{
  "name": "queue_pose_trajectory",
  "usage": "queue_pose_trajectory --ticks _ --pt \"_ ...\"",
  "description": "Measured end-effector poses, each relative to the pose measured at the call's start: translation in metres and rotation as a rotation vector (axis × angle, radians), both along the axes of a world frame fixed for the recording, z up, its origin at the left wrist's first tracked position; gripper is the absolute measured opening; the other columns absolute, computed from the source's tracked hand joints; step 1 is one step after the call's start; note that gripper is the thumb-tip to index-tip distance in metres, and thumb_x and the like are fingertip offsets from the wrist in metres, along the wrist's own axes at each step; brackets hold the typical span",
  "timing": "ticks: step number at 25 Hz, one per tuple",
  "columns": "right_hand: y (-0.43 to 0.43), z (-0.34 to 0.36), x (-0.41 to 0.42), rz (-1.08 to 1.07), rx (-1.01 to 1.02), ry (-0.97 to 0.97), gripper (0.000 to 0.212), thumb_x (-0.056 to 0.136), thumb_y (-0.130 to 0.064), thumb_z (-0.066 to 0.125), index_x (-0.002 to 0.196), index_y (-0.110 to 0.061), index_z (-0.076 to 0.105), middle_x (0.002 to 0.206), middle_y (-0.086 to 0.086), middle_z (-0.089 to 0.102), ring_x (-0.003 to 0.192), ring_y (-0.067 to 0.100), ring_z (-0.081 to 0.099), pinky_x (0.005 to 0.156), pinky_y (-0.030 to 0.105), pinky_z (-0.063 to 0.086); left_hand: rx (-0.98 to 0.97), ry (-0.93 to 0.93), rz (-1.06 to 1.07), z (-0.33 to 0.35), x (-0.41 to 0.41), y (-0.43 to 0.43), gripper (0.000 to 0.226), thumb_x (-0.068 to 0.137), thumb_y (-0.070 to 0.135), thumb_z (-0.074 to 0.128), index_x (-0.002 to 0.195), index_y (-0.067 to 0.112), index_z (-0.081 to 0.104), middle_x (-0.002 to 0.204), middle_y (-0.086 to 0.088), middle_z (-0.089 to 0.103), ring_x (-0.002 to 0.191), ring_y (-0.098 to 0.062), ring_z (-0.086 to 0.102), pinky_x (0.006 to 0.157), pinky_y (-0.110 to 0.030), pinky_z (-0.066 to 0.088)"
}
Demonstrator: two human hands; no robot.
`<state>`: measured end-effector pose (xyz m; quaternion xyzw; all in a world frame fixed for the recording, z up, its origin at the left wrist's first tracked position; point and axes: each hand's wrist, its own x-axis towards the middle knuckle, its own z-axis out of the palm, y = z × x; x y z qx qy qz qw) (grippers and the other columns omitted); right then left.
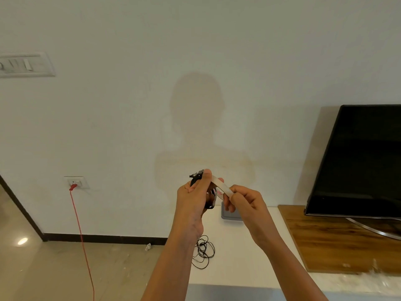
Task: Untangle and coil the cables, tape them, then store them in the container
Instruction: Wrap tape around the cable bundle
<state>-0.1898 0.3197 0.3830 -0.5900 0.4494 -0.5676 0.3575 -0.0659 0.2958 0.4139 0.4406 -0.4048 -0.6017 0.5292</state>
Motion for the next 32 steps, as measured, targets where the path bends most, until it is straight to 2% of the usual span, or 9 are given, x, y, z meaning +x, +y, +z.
queue_pose_trajectory --ticks 3,6,8,10,12,15,21,27,32 --pt "-0.0011 0.0055 0.0001 -0.025 -0.005 0.012 0.027 0.077 -0.019 0.044 0.062 -0.003 0.059 0.057 0.006 0.052 0.057 0.008 0.047 0.057 0.014 0.04 -0.081 -0.084 -0.01 -0.0043 0.0009 0.0057 0.037 0.082 0.031 0.071 0.07 -0.003 0.064 0.066 -0.01 0.055 0.053 -0.011 0.041 0.059 -0.024 0.041" --pt "-0.0015 0.0063 0.0019 -0.025 -0.001 0.007 0.031 0.078 -0.022 0.046 0.064 0.001 0.06 0.056 0.004 0.054 0.055 0.008 0.048 0.057 0.015 0.041 -0.109 -0.103 0.008 -0.0038 -0.0005 0.0083 0.036 0.079 0.02 0.074 0.061 0.006 0.047 0.055 -0.004 0.038 0.045 -0.009 0.036 0.047 -0.019 0.036" --pt "-0.0009 0.0062 0.002 -0.004 0.007 -0.001 0.031 0.079 -0.022 0.045 0.064 0.001 0.06 0.057 0.003 0.056 0.057 0.009 0.051 0.06 0.016 0.043 -0.11 -0.092 0.01 -0.0032 -0.0012 0.0081 0.034 0.078 0.02 0.074 0.065 -0.003 0.053 0.06 -0.01 0.039 0.049 -0.011 0.037 0.048 -0.02 0.036" --pt "0.0 0.0062 0.001 0.029 0.012 -0.008 0.03 0.08 -0.021 0.044 0.064 -0.003 0.063 0.059 0.005 0.058 0.061 0.012 0.053 0.066 0.018 0.044 -0.104 -0.051 0.003 -0.0036 -0.0008 0.0067 0.04 0.078 0.023 0.073 0.082 -0.015 0.058 0.068 -0.014 0.043 0.057 -0.017 0.038 0.052 -0.024 0.036" --pt "0.0008 0.0061 -0.0007 0.058 0.02 -0.013 0.029 0.08 -0.02 0.043 0.063 -0.011 0.066 0.059 0.006 0.058 0.065 0.015 0.054 0.069 0.021 0.045 -0.094 -0.01 -0.013 -0.0063 -0.0002 0.0049 0.044 0.078 0.025 0.073 0.092 -0.015 0.059 0.072 -0.016 0.046 0.065 -0.023 0.039 0.056 -0.027 0.036" --pt "0.0022 0.0047 -0.0015 0.096 0.019 -0.032 0.03 0.082 -0.019 0.043 0.063 -0.017 0.066 0.058 0.003 0.057 0.066 0.016 0.054 0.071 0.021 0.045 -0.083 0.018 -0.014 -0.0103 -0.0015 0.005 0.039 0.079 0.024 0.072 0.09 -0.012 0.061 0.066 -0.016 0.052 0.067 -0.025 0.041 0.06 -0.03 0.036" --pt "0.003 -0.0015 -0.0003 0.078 0.029 -0.028 0.03 0.081 -0.019 0.042 0.066 -0.02 0.068 0.061 0.004 0.057 0.069 0.015 0.055 0.071 0.021 0.046 -0.046 0.042 -0.002 -0.0107 -0.0045 0.0086 0.018 0.082 0.02 0.07 0.079 0.003 0.065 0.053 -0.007 0.055 0.05 -0.017 0.045 0.06 -0.029 0.038" --pt "0.0069 -0.0028 -0.0008 0.098 0.049 -0.045 0.029 0.081 -0.019 0.043 0.073 -0.018 0.07 0.068 0.003 0.066 0.075 0.01 0.06 0.076 0.014 0.046 0.012 0.082 0.045 -0.0091 0.0003 0.0015 0.022 0.081 0.022 0.071 0.087 0.002 0.067 0.073 -0.011 0.06 0.058 -0.018 0.051 0.053 -0.023 0.043" --pt "0.0074 0.0015 0.0034 0.073 0.05 -0.08 0.028 0.081 -0.023 0.046 0.062 -0.012 0.063 0.06 -0.001 0.061 0.068 0.011 0.057 0.069 0.009 0.045 0.003 0.091 0.08 -0.0055 -0.0016 0.0015 0.019 0.082 0.02 0.071 0.086 0.002 0.069 0.074 -0.01 0.057 0.053 -0.014 0.046 0.053 -0.025 0.039"
